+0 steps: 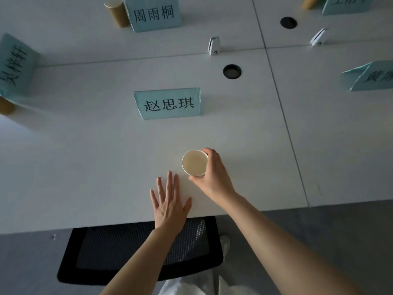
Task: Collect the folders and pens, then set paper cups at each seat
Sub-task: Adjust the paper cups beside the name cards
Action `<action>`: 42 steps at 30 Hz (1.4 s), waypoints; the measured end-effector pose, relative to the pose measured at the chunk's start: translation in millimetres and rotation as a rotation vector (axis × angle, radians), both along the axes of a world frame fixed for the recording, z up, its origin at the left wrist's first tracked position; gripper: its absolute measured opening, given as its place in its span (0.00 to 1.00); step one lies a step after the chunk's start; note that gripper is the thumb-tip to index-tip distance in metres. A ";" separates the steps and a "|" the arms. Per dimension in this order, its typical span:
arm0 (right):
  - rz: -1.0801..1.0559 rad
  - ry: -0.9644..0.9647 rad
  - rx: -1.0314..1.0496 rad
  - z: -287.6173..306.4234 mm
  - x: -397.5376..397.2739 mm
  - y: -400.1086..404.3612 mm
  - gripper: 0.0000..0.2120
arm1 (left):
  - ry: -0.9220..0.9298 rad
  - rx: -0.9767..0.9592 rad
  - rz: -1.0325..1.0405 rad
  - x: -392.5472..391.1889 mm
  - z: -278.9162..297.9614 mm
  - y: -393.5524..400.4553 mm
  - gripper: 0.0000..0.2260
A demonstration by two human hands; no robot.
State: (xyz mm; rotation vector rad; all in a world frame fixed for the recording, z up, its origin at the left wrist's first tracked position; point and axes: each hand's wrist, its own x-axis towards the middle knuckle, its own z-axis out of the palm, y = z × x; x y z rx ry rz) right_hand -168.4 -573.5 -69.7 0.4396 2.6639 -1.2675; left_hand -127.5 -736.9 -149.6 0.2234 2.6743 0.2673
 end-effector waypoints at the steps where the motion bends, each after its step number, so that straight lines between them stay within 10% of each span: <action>1: 0.001 0.018 -0.002 1.4 -3.6 3.5 0.37 | 0.038 0.003 -0.002 -7.7 -0.6 0.9 0.35; 27: -0.165 0.010 0.083 -19.3 -192.2 84.0 0.46 | 0.207 -0.027 0.091 -123.9 -30.7 46.4 0.37; 42: -0.209 -0.079 0.118 -1.9 5.1 121.8 0.31 | -0.002 0.086 0.022 -110.8 -0.5 47.6 0.33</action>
